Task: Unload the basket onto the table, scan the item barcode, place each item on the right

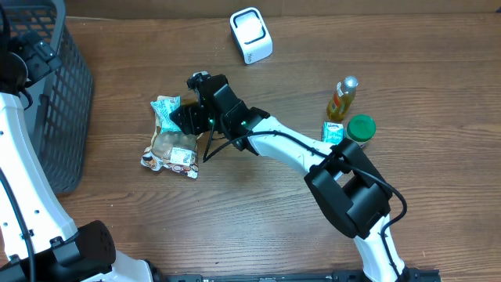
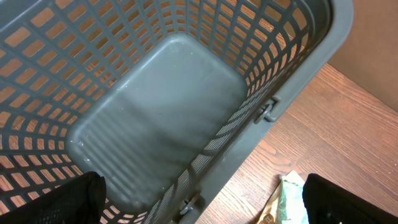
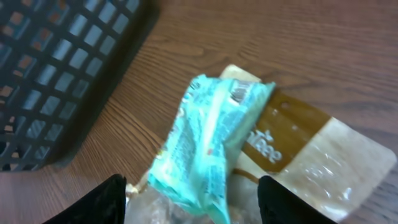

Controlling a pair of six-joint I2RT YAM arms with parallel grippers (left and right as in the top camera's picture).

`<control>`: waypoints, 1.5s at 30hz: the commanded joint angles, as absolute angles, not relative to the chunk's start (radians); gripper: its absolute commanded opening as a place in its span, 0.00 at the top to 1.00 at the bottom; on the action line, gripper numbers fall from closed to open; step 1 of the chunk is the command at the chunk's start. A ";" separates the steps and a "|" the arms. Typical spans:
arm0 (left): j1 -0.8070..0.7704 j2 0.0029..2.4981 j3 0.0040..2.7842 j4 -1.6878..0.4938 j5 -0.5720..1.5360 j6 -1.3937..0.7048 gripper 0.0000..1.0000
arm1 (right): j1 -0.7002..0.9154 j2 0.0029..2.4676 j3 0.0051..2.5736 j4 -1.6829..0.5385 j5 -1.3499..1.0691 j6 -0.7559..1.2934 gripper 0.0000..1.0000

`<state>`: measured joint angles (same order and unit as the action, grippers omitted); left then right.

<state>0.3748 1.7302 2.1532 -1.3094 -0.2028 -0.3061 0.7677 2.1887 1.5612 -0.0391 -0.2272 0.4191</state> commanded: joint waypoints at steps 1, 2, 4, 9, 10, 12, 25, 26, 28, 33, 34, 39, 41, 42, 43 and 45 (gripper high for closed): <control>0.372 1.734 2.162 -1.306 -0.205 -0.288 0.00 | 0.794 2.203 1.555 -0.013 -0.153 0.423 0.39; 0.372 1.734 2.162 -1.306 -0.205 -0.288 0.00 | 0.799 2.210 1.555 -0.006 -0.139 0.423 0.39; 0.372 1.734 2.162 -1.306 -0.205 -0.288 0.00 | 0.804 2.240 1.555 0.020 -0.112 0.423 0.40; 0.372 1.734 2.162 -1.306 -0.205 -0.288 0.00 | 0.804 2.289 1.555 0.067 -0.113 0.423 0.45; 0.372 1.734 2.162 -1.306 -0.205 -0.288 0.01 | 0.804 2.299 1.555 0.070 -0.113 0.423 0.45; 0.372 1.734 2.162 -1.306 -0.205 -0.288 0.01 | 0.805 2.310 1.555 0.074 -0.113 0.423 0.45; 0.372 1.734 2.162 -1.306 -0.205 -0.288 0.00 | 0.794 2.312 1.556 0.067 -0.126 0.422 0.96; 0.372 1.734 2.162 -1.306 -0.205 -0.288 0.00 | 0.789 2.310 1.556 0.067 -0.141 0.421 0.96; 0.372 1.734 2.162 -1.306 -0.205 -0.288 0.00 | 0.781 2.301 1.556 0.068 -0.200 0.419 0.96; 0.372 1.734 2.162 -1.306 -0.205 -0.288 0.00 | 0.748 2.263 1.556 0.086 -0.393 0.419 0.96; 0.372 1.734 2.162 -1.306 -0.205 -0.288 0.00 | 0.740 2.254 1.556 0.086 -0.419 0.420 0.96; 0.372 1.734 2.162 -1.306 -0.205 -0.288 0.01 | 0.698 2.209 1.556 0.070 -0.487 0.421 0.96; 0.372 1.734 2.162 -1.306 -0.205 -0.288 0.01 | 0.685 2.197 1.556 0.055 -0.501 0.424 0.96; 0.372 1.734 2.162 -1.306 -0.205 -0.288 0.01 | 0.680 2.193 1.556 0.050 -0.506 0.424 0.96; 0.372 1.734 2.162 -1.306 -0.205 -0.288 0.00 | 0.677 2.193 1.556 0.049 -0.515 0.423 0.96; 0.372 1.734 2.162 -1.306 -0.205 -0.288 0.00 | 0.677 2.194 1.556 0.052 -0.517 0.422 0.60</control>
